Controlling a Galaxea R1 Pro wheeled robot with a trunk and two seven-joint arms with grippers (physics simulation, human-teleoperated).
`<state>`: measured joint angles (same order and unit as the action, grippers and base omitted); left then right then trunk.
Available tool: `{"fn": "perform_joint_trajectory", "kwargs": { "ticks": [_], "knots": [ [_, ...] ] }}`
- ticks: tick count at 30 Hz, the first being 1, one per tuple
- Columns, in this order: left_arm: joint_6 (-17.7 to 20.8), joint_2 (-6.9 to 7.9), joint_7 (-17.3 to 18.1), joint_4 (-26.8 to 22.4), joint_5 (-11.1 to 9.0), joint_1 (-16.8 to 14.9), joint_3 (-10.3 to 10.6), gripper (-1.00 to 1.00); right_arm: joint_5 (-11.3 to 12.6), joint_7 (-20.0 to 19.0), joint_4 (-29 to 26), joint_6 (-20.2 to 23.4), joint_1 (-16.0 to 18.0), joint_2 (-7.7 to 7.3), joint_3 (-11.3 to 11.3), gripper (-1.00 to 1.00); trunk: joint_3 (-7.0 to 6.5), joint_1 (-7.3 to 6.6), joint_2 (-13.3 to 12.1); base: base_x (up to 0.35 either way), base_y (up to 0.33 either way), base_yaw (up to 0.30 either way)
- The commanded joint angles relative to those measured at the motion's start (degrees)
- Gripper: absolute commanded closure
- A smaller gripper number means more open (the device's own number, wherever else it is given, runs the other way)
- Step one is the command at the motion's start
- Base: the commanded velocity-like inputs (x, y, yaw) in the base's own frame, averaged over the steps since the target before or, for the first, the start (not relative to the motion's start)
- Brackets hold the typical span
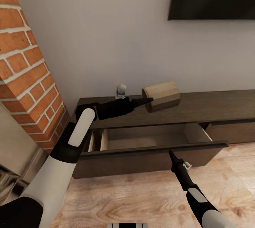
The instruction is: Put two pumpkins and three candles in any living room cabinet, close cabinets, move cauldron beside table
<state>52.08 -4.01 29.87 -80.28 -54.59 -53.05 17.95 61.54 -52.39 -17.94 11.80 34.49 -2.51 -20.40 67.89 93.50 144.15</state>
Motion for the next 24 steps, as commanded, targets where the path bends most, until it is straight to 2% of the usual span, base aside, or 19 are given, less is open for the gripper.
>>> {"fn": "perform_joint_trajectory", "kwargs": {
  "ticks": [1,8,16,24],
  "knots": [
    [0.3,-0.04,0.1,0.0,-0.1,0.0,0.0,1.00,0.2,-0.6,0.0,1.0,0.0,0.05,1.6,1.00,0.04,-0.02,0.0,-0.002,0.000,0.000],
    [0.3,-0.04,0.1,0.0,0.0,0.0,0.0,1.00,0.2,-0.5,0.0,1.0,0.0,0.05,1.6,1.00,0.04,-0.02,0.0,-0.014,0.000,0.000],
    [0.3,-0.04,0.1,0.0,0.0,0.0,0.0,1.00,0.1,-0.6,0.0,1.0,0.0,0.05,1.6,1.00,0.04,-0.02,0.0,-0.266,0.000,0.000],
    [0.3,-0.04,0.1,0.0,0.0,0.0,0.0,1.00,0.1,-0.6,0.0,1.0,0.0,0.05,1.6,1.00,0.04,-0.02,0.0,-0.042,0.000,0.000]
  ]
}}
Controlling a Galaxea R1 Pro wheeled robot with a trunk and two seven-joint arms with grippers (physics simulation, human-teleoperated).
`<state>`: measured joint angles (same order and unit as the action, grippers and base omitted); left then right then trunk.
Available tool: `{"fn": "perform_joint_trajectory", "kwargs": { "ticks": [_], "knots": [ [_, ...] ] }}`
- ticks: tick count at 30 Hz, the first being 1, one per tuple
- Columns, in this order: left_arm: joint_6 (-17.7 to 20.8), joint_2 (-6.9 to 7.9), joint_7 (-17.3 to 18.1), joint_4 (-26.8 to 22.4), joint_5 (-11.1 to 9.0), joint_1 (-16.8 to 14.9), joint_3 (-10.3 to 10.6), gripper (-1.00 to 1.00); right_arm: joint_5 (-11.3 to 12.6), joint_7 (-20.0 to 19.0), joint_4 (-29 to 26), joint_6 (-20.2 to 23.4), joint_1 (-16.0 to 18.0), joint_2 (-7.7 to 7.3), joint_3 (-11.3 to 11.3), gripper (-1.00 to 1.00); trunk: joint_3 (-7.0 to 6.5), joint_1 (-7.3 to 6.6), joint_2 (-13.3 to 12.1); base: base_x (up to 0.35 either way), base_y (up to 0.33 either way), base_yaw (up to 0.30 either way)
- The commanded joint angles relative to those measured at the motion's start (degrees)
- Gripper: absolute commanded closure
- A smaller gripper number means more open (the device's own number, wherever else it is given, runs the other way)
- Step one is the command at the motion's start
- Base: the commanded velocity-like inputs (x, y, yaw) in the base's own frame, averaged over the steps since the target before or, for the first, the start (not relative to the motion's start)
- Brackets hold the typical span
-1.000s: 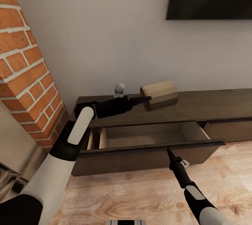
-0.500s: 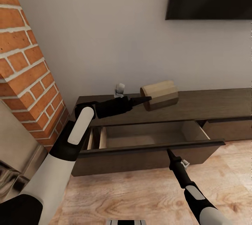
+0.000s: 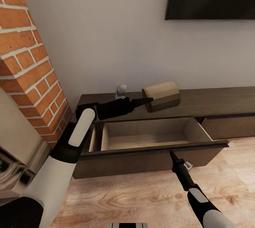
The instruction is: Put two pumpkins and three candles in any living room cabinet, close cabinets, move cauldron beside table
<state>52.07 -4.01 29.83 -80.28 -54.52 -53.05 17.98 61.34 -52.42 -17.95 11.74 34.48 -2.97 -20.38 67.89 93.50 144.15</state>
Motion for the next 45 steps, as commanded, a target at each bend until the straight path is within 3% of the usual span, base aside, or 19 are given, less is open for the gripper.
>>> {"fn": "perform_joint_trajectory", "kwargs": {
  "ticks": [1,45],
  "knots": [
    [0.3,-0.03,0.1,0.0,-0.1,0.0,0.0,1.00,0.3,-0.6,0.0,1.1,0.1,0.51,1.6,1.00,0.03,-0.02,0.0,-0.002,0.000,0.000],
    [0.3,-0.03,0.1,0.0,-0.1,0.0,0.0,1.00,0.2,-0.6,-0.1,1.1,0.1,0.51,1.6,1.00,0.03,-0.02,0.0,-0.033,0.000,0.000]
  ]
}}
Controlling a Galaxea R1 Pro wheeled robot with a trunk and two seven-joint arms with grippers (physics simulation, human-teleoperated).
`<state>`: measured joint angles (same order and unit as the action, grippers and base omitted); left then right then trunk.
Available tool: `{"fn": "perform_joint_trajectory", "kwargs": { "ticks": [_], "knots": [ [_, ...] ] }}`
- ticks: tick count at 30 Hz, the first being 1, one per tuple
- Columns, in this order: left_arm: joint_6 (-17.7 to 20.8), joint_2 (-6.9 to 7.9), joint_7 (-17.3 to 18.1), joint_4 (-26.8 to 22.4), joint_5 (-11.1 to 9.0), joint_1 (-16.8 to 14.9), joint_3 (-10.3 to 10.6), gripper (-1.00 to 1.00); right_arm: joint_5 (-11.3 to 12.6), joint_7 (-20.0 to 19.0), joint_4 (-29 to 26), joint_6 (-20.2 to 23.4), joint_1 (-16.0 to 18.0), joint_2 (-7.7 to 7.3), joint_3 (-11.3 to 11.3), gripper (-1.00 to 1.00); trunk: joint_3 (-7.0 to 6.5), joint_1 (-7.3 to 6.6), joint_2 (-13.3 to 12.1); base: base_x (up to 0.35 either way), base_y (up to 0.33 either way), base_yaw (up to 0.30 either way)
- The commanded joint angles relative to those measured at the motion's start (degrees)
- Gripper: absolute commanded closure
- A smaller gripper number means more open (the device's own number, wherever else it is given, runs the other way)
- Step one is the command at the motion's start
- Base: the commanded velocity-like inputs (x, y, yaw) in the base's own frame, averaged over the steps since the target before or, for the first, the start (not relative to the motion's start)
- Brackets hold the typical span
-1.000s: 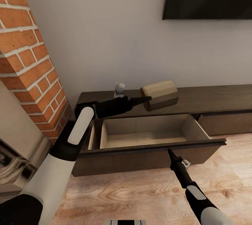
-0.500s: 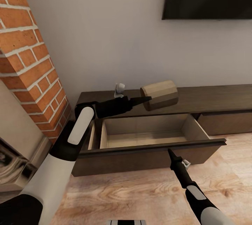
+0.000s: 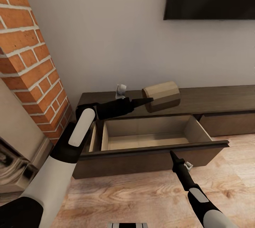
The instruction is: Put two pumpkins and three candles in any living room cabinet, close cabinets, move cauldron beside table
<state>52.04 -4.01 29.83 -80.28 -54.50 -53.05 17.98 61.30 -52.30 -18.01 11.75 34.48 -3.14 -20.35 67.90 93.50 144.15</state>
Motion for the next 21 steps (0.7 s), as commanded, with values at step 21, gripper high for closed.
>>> {"fn": "perform_joint_trajectory", "kwargs": {
  "ticks": [21],
  "knots": [
    [0.3,-0.03,0.1,0.0,-0.1,0.0,0.0,1.00,0.2,-0.7,0.0,1.1,0.1,0.67,1.5,1.00,0.03,-0.02,0.0,-0.033,0.000,0.000]
  ]
}}
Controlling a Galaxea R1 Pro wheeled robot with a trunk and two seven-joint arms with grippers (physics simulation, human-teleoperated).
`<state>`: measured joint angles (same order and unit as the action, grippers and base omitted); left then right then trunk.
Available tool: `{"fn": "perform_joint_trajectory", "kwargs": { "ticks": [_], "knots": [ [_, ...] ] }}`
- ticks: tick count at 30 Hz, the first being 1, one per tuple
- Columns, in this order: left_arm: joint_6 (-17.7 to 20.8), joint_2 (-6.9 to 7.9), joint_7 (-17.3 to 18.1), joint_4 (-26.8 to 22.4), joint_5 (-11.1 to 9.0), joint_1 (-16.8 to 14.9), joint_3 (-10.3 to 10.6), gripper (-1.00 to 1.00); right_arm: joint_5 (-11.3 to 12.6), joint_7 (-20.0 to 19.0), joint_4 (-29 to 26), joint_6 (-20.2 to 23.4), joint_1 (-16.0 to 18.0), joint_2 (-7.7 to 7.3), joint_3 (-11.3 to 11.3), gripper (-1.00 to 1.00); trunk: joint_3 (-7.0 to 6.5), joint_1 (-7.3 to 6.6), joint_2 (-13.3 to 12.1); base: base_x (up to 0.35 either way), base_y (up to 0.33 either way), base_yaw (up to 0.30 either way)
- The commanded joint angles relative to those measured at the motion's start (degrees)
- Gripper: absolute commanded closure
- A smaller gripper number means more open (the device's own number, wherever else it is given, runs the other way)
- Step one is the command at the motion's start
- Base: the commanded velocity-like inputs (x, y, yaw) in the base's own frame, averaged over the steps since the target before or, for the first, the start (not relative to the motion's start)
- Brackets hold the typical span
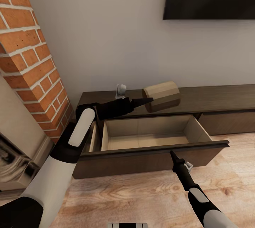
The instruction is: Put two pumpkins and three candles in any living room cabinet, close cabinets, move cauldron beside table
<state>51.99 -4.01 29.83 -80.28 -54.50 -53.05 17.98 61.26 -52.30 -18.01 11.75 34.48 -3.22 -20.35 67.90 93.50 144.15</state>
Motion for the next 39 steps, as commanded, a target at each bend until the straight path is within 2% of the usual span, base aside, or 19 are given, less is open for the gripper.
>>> {"fn": "perform_joint_trajectory", "kwargs": {
  "ticks": [1,9,10,27,39],
  "knots": [
    [0.3,-0.03,0.1,0.0,-0.1,0.0,0.0,1.00,0.3,-0.7,0.0,1.1,0.1,0.76,1.5,1.00,0.03,-0.02,0.0,0.000,0.000,0.000],
    [0.3,-0.03,0.1,0.0,-0.1,0.0,0.0,1.00,0.2,-0.7,0.0,1.1,0.1,0.76,1.6,1.00,0.03,-0.02,0.0,0.000,0.000,0.000],
    [0.3,-0.03,0.1,0.0,-0.1,0.0,0.0,1.00,0.2,-0.7,0.0,1.1,0.1,0.76,1.5,-1.00,0.03,-0.02,0.0,0.000,0.000,0.000],
    [0.3,-0.03,0.1,0.0,-0.1,0.0,0.0,1.00,0.2,-0.7,-0.1,1.1,0.1,0.76,1.6,-1.00,0.03,-0.02,0.0,-0.002,0.000,0.000],
    [0.3,-0.03,0.0,0.5,0.0,0.0,0.0,1.00,0.1,-0.8,-0.1,1.1,0.1,0.90,1.9,-1.00,0.03,-0.02,0.0,-0.225,0.000,0.000]
  ]
}}
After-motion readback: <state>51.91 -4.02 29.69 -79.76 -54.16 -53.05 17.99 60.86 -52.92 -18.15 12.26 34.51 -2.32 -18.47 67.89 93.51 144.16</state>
